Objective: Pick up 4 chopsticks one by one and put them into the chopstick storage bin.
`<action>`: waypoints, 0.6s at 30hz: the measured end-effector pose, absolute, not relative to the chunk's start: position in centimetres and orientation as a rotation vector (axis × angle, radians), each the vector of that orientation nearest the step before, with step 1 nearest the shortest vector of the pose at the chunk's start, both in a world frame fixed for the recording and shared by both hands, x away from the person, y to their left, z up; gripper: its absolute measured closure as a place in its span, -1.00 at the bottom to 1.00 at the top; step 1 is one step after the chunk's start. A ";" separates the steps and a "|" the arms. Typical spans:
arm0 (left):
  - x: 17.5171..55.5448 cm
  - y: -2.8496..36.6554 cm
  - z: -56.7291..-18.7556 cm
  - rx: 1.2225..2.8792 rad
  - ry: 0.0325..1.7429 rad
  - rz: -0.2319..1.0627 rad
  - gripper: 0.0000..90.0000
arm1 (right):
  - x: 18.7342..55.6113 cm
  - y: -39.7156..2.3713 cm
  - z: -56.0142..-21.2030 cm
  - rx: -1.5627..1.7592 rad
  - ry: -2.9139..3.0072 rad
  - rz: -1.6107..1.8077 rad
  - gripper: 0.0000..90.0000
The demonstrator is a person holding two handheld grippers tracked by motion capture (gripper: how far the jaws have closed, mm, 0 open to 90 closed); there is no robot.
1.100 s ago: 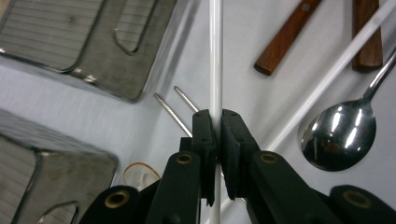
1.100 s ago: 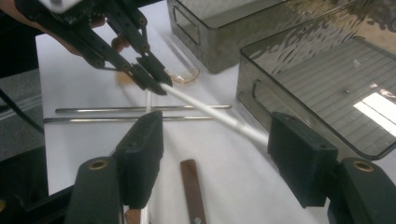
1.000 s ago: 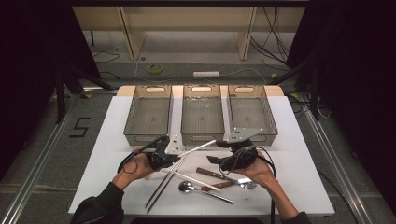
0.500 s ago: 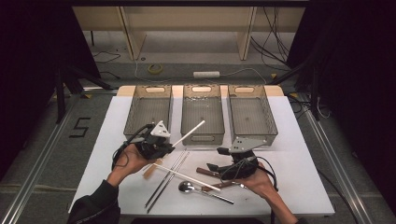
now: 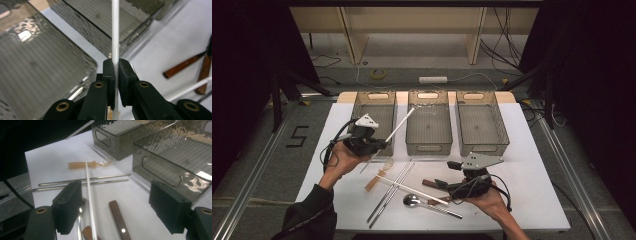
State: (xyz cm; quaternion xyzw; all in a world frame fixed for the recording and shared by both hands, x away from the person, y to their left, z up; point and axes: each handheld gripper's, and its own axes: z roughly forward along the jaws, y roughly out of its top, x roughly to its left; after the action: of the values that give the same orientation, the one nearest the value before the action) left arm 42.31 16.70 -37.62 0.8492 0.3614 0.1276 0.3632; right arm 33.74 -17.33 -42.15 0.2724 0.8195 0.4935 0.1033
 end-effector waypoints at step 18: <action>46.1 19.1 -35.7 2.082 1.063 0.389 0.87 | 32.2 -17.5 -42.4 0.794 2.435 1.476 -0.40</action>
State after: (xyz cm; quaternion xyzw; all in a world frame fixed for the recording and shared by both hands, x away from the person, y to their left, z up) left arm 46.07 19.11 -35.69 0.8140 0.4156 0.1519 0.3763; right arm 32.20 -17.55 -42.36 0.2676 0.8201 0.4973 0.0927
